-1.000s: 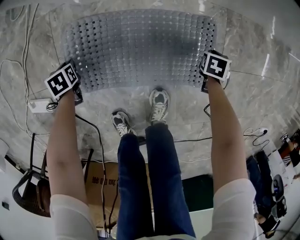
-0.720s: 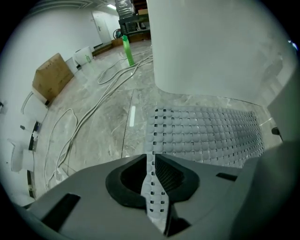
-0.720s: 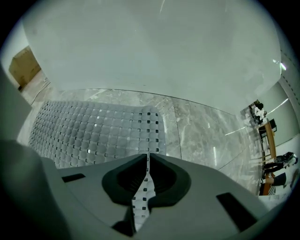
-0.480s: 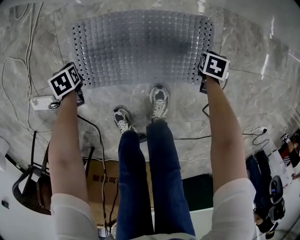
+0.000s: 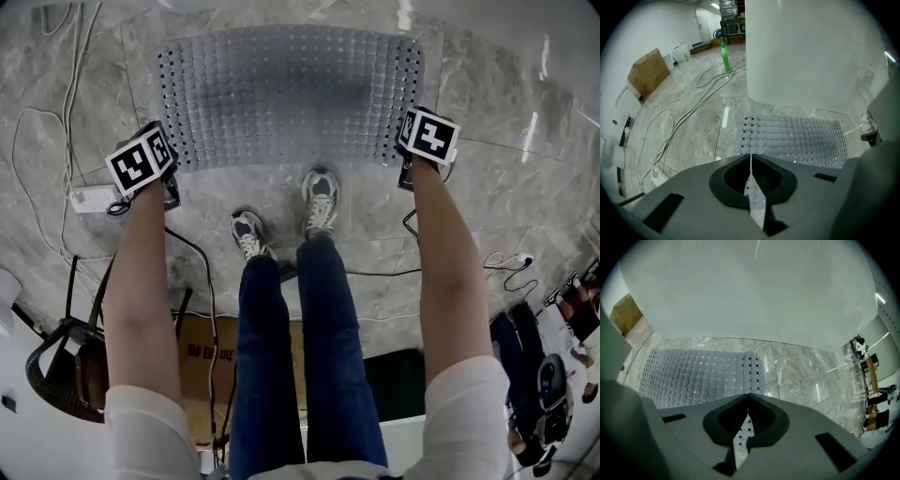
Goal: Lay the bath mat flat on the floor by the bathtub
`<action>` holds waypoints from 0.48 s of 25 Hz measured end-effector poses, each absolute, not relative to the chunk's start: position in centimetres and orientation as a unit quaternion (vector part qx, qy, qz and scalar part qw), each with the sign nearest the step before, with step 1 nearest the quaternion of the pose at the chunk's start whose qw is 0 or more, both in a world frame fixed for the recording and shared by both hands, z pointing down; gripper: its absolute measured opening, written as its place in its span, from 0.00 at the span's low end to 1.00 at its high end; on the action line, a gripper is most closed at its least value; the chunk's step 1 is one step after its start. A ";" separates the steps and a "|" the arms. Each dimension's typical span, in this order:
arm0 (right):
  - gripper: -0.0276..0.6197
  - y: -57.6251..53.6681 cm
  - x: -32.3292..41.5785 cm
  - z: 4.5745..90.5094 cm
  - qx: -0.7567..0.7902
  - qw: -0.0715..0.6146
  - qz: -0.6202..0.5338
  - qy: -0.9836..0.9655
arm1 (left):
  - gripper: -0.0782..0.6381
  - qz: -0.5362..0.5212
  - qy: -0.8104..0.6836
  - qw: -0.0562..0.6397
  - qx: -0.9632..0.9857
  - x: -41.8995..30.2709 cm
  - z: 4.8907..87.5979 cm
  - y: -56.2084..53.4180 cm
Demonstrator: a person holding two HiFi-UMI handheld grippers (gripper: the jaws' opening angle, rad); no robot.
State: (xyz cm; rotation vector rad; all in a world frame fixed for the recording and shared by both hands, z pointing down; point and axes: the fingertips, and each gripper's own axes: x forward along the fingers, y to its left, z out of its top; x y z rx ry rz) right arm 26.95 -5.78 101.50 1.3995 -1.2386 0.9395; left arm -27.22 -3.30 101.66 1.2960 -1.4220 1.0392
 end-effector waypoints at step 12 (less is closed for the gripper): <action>0.09 -5.1 24.6 94.1 0.576 0.476 0.405 -0.527 | 0.17 0.406 -0.573 0.463 0.541 -25.0 93.5 -4.1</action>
